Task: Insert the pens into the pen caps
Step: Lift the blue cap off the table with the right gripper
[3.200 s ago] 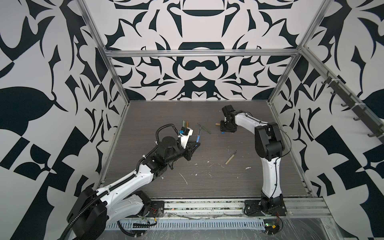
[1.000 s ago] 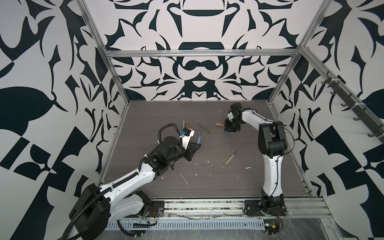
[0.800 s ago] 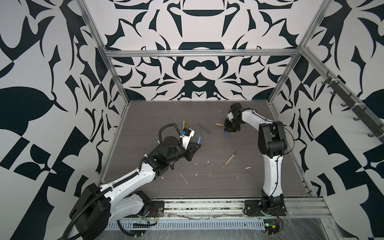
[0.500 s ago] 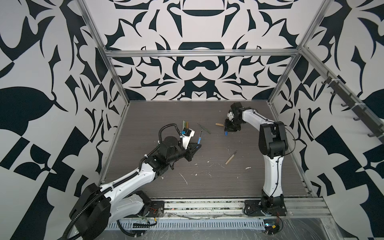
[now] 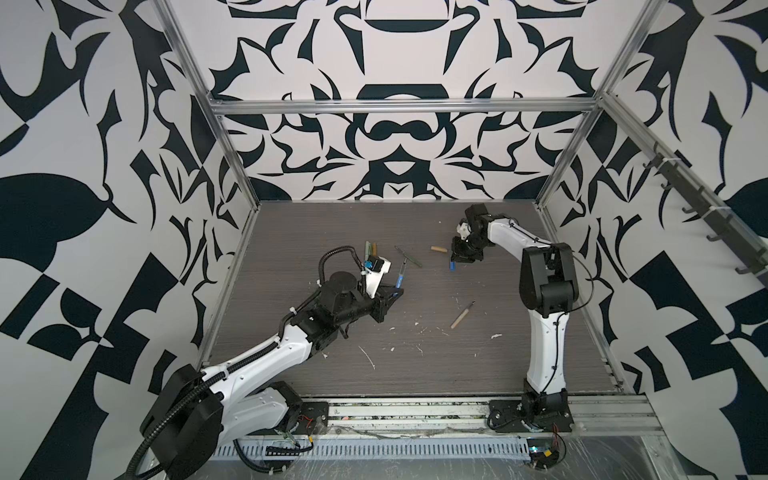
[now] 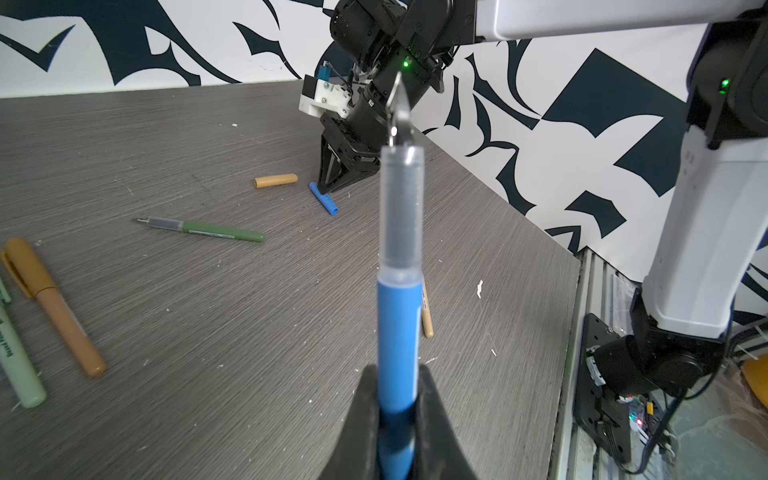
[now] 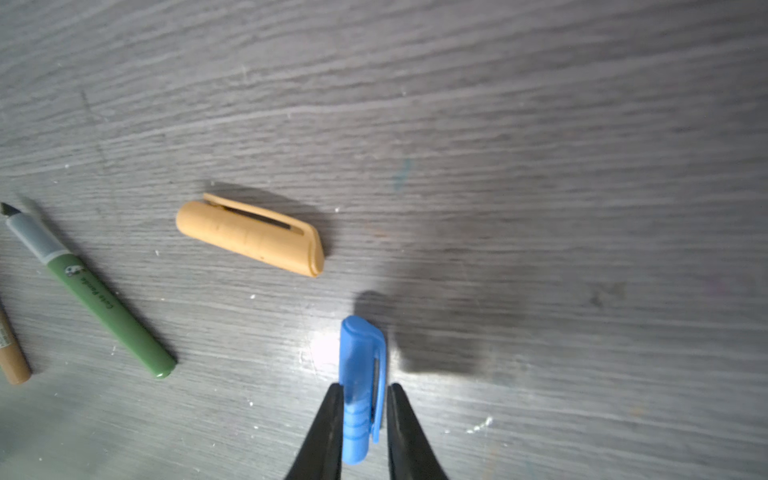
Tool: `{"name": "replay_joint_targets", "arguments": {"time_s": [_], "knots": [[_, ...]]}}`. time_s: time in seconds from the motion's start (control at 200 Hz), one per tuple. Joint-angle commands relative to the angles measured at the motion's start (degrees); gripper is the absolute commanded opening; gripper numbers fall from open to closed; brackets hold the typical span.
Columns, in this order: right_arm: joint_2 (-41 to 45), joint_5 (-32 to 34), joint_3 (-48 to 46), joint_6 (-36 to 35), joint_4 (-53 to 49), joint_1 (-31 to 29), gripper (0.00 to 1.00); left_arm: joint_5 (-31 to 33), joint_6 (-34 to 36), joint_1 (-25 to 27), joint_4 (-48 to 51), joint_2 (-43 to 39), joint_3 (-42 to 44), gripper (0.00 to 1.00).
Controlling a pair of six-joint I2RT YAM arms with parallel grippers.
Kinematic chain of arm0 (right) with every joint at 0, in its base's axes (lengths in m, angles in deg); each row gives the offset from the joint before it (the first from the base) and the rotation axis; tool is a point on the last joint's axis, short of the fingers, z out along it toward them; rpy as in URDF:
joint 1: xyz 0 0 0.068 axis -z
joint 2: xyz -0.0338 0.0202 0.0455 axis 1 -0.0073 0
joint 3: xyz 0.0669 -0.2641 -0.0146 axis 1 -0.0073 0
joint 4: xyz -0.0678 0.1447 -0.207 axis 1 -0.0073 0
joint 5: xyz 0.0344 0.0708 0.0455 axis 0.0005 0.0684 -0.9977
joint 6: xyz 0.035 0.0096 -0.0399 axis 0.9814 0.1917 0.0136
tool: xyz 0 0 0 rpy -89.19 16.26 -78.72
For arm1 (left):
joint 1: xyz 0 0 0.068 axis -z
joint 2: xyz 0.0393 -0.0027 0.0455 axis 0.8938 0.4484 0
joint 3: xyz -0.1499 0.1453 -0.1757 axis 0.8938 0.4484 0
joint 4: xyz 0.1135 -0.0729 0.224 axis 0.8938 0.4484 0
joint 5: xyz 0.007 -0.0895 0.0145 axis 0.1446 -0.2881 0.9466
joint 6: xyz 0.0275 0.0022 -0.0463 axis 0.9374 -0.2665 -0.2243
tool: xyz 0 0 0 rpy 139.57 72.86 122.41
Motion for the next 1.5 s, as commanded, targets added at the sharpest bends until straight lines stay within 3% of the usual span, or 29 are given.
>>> {"name": "replay_joint_targets", "arguments": {"time_s": [0.0, 0.41, 0.875, 1.49], "knots": [[4.4, -0.7, -1.1, 0.1, 0.4, 0.4, 0.22, -1.1, 0.3, 0.2, 0.2, 0.6, -1.8, 0.04], [3.5, -2.9, -2.3, 0.6, 1.5, 0.7, 0.21, -1.2, 0.2, 0.2, 0.1, 0.8, -1.5, 0.04], [1.6, 1.0, -2.9, 0.6, 0.8, 0.6, 0.19, -1.3, 0.3, 0.2, 0.1, 0.6, -1.4, 0.04], [3.8, -3.0, -1.4, 2.5, 2.2, 0.2, 0.20, -1.3, 0.4, 0.2, -0.3, 1.4, -1.4, 0.04]]}}
